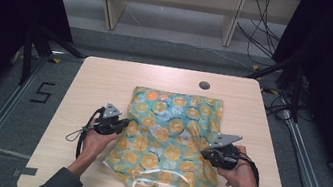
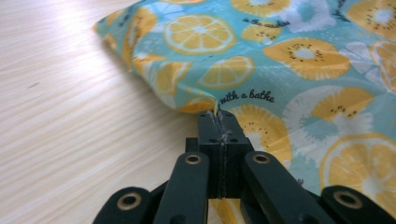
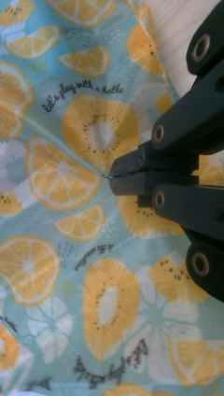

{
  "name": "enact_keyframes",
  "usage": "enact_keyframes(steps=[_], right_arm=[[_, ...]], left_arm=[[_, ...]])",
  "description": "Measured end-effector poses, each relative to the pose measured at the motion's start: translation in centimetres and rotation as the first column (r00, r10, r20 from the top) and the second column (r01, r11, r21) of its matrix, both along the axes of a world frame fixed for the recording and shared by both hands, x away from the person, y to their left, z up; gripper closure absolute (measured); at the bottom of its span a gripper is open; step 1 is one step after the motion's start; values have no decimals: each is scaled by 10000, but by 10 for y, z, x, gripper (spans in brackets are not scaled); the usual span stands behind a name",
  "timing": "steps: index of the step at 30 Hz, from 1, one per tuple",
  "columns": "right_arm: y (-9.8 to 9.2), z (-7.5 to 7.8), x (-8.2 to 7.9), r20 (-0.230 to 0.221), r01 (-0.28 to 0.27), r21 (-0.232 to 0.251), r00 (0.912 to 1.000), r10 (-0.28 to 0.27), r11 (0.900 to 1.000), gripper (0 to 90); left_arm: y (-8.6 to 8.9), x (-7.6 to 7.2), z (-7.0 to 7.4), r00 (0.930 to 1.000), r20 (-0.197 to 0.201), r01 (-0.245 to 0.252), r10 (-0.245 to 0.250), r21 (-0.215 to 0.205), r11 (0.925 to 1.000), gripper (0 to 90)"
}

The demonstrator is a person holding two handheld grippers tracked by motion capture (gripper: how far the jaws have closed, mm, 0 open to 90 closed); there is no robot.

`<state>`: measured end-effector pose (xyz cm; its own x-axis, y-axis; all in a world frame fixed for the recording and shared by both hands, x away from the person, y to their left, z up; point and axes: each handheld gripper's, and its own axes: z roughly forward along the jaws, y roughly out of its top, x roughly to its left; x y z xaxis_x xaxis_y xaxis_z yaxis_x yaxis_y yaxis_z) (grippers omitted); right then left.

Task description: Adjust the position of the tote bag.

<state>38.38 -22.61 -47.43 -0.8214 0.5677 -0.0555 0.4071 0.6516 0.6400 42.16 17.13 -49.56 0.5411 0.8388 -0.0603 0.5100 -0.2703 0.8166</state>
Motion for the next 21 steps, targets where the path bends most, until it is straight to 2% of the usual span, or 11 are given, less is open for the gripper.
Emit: enact_keyframes(steps=[2, 4, 5, 8, 9, 11, 13, 16, 19, 20, 21], right_arm=[[3, -1, -2, 64, -3, -44, 10000, 4, 10000, 900], [2, 0, -1, 35, 26, -77, 10000, -26, 10000, 897], [1, -1, 0, 122, -56, 91, 9999, 55, 9999, 866], [-3, 6, -3, 218, 631, 597, 9977, -645, 9962, 681], [-3, 9, -6, -26, 834, 763, 9965, -834, 9936, 637], [-5, 15, -10, 205, 417, 981, 9988, -439, 9943, 598], [-4, 24, -21, -111, 347, 1080, 9994, -337, 9935, 567], [-1, 31, -31, 76, 125, 1369, 9999, -137, 9905, 516], [4, 34, -41, -60, -11, 1542, 10000, 21, 9880, 465], [6, 34, -43, -17, -59, 1467, 10000, 62, 9892, 452], [8, 34, -46, -149, -38, 1377, 9999, 59, 9905, 434]], left_arm=[[3, -1, 1, 9998, -96, 169, -168, 57, 9998, 865], [2, -5, 3, 9995, -307, 41, -46, -175, 9998, 747], [2, -7, 5, 9997, -234, 37, -38, -59, 10000, 682], [2, -19, 14, 9999, -48, 110, -109, 292, 9995, 530], [2, -24, 18, 9996, -58, 291, -289, 412, 9987, 507], [1, -36, 26, 9993, -36, 372, -371, 318, 9988, 434], [-3, -50, 33, 9979, 48, 649, -650, 156, 9978, 397], [-9, -67, 36, 9921, 15, 1257, -1257, -168, 9919, 391], [-13, -79, 37, 9866, -306, 1603, -1605, -97, 9870, 357], [-14, -82, 36, 9835, -401, 1749, -1761, -318, 9841, 349], [-14, -84, 36, 9809, -477, 1875, -1883, -224, 9820, 344]])
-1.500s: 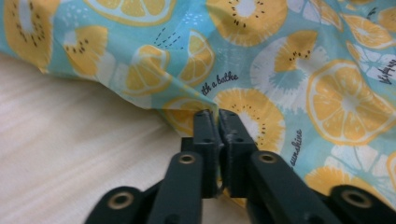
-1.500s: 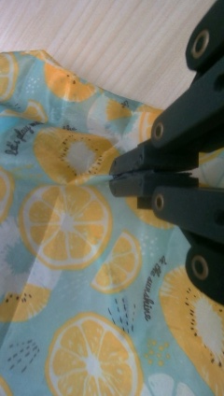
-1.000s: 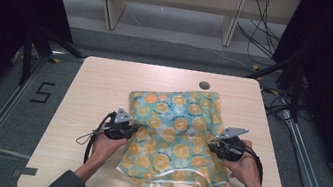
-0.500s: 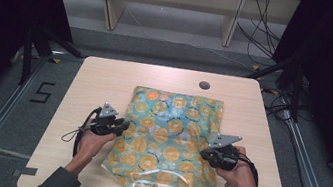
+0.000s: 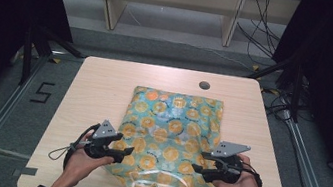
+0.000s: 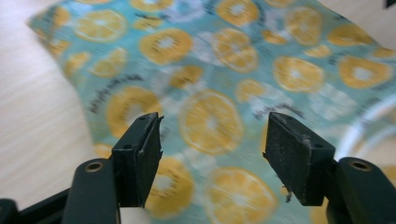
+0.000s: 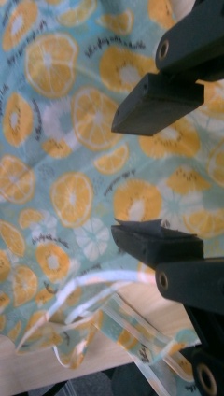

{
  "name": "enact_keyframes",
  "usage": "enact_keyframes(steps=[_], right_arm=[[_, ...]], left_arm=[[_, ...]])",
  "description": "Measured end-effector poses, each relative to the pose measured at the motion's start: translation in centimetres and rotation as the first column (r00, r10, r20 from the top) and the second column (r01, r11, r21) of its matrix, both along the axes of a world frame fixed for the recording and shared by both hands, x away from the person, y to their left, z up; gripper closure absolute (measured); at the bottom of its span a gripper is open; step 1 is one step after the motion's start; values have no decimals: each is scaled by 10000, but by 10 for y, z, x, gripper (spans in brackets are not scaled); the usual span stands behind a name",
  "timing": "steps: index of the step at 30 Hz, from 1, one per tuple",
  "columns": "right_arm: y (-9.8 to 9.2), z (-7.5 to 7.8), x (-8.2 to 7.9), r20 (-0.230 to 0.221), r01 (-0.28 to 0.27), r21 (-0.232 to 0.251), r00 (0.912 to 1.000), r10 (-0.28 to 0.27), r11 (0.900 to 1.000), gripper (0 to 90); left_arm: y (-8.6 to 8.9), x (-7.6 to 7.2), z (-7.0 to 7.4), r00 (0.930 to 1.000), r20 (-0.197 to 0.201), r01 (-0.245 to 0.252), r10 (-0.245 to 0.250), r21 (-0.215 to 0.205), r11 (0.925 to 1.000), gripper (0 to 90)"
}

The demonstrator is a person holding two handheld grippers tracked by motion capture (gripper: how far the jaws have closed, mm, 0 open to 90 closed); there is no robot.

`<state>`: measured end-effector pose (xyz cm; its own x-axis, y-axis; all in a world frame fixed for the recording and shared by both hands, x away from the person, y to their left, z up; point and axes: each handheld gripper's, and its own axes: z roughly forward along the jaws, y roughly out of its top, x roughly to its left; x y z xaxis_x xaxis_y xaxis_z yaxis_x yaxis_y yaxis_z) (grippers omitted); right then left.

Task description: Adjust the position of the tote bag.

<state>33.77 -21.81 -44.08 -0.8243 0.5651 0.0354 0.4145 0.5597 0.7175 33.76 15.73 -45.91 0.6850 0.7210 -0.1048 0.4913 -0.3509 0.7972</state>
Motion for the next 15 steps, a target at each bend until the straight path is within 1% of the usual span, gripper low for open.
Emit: enact_keyframes(steps=[1, 2, 3, 4, 5, 6, 7, 8, 9, 10, 11, 12, 13, 14, 15], right_arm=[[2, -1, -1, 36, -6, 19, 10000, 6, 10000, 424], [4, -3, -3, 18, -68, -39, 10000, 68, 10000, 413], [7, -4, -5, -182, -109, -20, 9998, 109, 9999, 403], [7, -5, -5, -38, -187, -107, 9998, 187, 9998, 394], [9, -6, -7, -224, -207, -162, 9995, 203, 9997, 391], [11, -7, -8, -223, -251, -194, 9994, 246, 9995, 381], [13, -8, -9, -171, -285, -200, 9995, 281, 9994, 373], [16, -11, -11, -143, -278, -128, 9995, 276, 9995, 369], [16, -10, -12, -216, -396, -280, 9990, 390, 9988, 362], [18, -11, -13, -350, -492, -387, 9982, 479, 9980, 348], [21, -14, -13, -259, -569, -295, 9981, 562, 9979, 344], [21, -14, -13, -281, -715, -422, 9971, 704, 9965, 339], [24, -17, -14, -224, -659, -317, 9976, 652, 9973, 328], [24, -16, -14, -480, -786, -516, 9959, 762, 9956, 324], [26, -19, -14, -292, -717, -379, 9971, 707, 9967, 324]], left_arm=[[-1, -3, 0, 9999, -51, 104, -104, -91, 9999, 339], [-2, -6, 0, 9999, -79, 68, -70, -273, 9996, 323], [-1, -7, 0, 9995, -146, 263, -264, -67, 9996, 313], [-2, -10, 0, 9996, -116, 242, -243, -69, 9997, 306], [-3, -12, -1, 9993, -225, 279, -283, -194, 9994, 294], [-3, -14, -2, 9990, -242, 375, -376, -62, 9993, 284], [-4, -16, -3, 9978, -365, 556, -557, -22, 9984, 276], [-5, -18, -4, 9976, -398, 561, -563, -58, 9984, 261], [-7, -21, -5, 9967, -462, 656, -660, -118, 9978, 251], [-9, -24, -6, 9968, -457, 650, -658, -174, 9977, 241], [-8, -25, -7, 9959, -547, 722, -726, -99, 9973, 230], [-8, -26, -7, 9957, -593, 705, -712, -127, 9974, 219], [-8, -27, -7, 9954, -570, 768, -773, -121, 9970, 217], [-8, -28, -8, 9948, -586, 827, -834, -147, 9965, 216], [-8, -29, -8, 9949, -596, 813, -818, -106, 9966, 211]])
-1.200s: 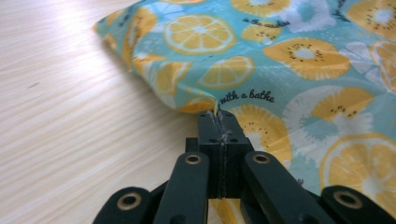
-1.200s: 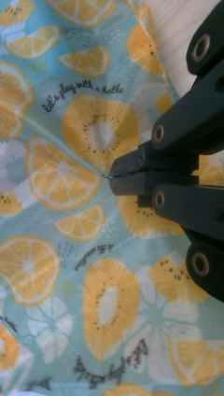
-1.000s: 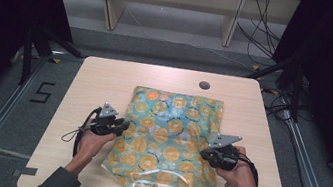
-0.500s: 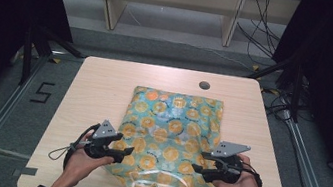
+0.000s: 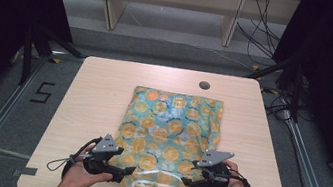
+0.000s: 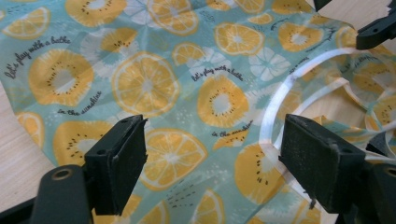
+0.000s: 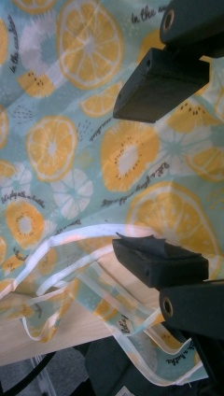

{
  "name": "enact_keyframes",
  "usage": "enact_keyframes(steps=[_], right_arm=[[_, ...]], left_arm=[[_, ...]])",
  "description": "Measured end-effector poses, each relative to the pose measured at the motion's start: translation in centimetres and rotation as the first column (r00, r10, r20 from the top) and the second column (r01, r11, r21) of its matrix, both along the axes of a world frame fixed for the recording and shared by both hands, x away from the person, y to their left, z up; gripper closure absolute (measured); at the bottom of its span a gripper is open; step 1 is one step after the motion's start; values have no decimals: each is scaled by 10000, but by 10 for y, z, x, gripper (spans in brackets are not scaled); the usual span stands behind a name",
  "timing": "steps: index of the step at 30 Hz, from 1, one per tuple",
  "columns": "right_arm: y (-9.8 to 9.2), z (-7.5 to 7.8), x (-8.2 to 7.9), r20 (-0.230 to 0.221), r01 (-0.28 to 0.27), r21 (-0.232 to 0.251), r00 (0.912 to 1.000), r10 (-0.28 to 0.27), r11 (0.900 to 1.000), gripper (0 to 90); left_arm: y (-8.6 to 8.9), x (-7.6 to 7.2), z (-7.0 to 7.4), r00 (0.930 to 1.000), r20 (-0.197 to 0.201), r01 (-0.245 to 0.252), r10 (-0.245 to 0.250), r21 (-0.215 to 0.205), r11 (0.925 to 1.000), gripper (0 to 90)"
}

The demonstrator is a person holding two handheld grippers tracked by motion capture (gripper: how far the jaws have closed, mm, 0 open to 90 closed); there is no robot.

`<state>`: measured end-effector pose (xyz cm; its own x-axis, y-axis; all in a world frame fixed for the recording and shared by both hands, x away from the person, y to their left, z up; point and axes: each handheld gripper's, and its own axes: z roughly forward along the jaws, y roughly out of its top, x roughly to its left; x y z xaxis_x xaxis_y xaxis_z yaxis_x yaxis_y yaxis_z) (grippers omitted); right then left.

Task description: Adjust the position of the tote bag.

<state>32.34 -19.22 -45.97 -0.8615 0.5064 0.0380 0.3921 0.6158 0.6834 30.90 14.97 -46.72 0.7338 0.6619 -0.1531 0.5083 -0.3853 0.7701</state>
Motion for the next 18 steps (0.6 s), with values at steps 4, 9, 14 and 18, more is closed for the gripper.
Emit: enact_keyframes(steps=[4, 9, 14, 18], right_arm=[[4, -4, 0, -66, 71, -347, 10000, -73, 9994, 351], [10, -12, 0, 245, -634, -801, 9975, 655, 9948, 536], [8, -14, 1, 539, -818, -1101, 9946, 882, 9905, 824], [3, -8, 2, 827, -589, -810, 9944, 656, 9950, 900]], left_arm=[[0, -2, -4, 9994, 69, 330, -332, 326, 9989, 199], [-5, -3, -7, 9998, -37, 178, -177, 315, 9993, 199], [-7, -6, -6, 9997, 56, 220, -222, 221, 9995, 199], [-8, -6, -6, 9995, 155, 261, -264, 186, 9995, 199]])
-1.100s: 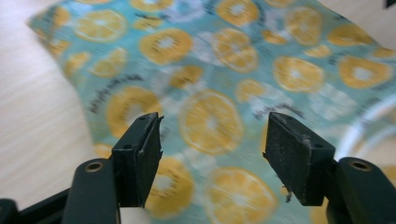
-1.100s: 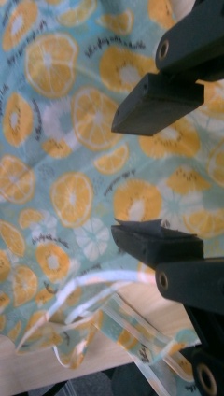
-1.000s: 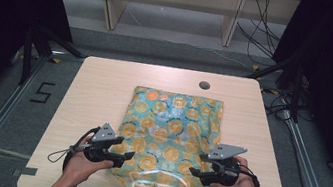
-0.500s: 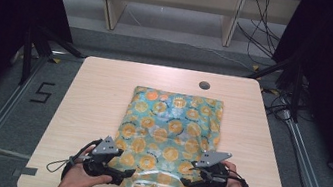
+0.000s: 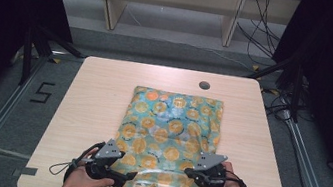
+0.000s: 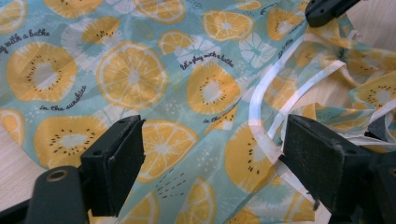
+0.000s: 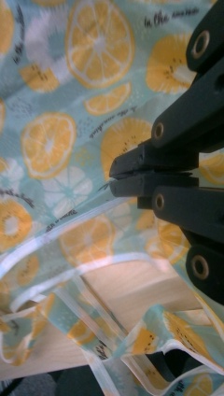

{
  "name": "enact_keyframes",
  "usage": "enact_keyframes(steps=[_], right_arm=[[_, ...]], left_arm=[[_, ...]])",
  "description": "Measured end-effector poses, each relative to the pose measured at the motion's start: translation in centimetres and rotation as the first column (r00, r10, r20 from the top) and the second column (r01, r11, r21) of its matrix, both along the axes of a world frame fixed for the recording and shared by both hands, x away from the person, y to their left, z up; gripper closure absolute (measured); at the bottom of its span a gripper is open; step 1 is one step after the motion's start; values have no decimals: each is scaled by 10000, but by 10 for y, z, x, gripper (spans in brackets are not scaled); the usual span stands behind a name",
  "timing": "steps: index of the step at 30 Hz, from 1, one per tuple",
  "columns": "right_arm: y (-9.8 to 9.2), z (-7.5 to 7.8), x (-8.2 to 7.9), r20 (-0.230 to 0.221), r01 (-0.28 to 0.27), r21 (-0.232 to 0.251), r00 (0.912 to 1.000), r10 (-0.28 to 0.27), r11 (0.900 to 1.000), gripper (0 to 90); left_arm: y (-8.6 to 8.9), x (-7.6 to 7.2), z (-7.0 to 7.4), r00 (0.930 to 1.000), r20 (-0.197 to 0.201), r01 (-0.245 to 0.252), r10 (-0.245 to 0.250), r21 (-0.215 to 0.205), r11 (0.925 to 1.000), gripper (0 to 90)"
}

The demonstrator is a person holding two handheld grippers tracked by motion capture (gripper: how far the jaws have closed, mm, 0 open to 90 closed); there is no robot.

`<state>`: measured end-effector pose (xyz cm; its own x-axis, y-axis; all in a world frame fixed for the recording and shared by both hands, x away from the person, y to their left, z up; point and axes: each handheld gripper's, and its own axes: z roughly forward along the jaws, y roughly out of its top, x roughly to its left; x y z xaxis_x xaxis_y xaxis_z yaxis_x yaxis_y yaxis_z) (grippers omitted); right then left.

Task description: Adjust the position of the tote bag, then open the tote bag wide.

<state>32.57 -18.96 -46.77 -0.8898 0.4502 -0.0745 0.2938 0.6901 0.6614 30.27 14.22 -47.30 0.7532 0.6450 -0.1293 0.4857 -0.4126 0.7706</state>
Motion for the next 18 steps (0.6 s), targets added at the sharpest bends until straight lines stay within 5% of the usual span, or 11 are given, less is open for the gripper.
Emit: enact_keyframes(steps=[3, 5, 13, 18], right_arm=[[-3, 3, 2, 24, 192, 84, 9998, -192, 9998, 900], [-3, 3, 5, 308, 64, 186, 9995, -70, 9998, 900], [-8, 22, 14, 641, 406, 671, 9969, -449, 9969, 900], [-9, 37, 27, 884, 721, 1253, 9926, -835, 9895, 900]], left_arm=[[1, 1, 0, 9990, 281, 356, -360, 148, 9993, 202], [0, 1, -2, 9999, 83, 128, -126, -198, 9997, 201], [-5, -1, 1, 9994, 141, 323, -319, -272, 9991, 192], [-14, 1, 3, 9970, 584, 515, -502, -212, 9984, 196]])
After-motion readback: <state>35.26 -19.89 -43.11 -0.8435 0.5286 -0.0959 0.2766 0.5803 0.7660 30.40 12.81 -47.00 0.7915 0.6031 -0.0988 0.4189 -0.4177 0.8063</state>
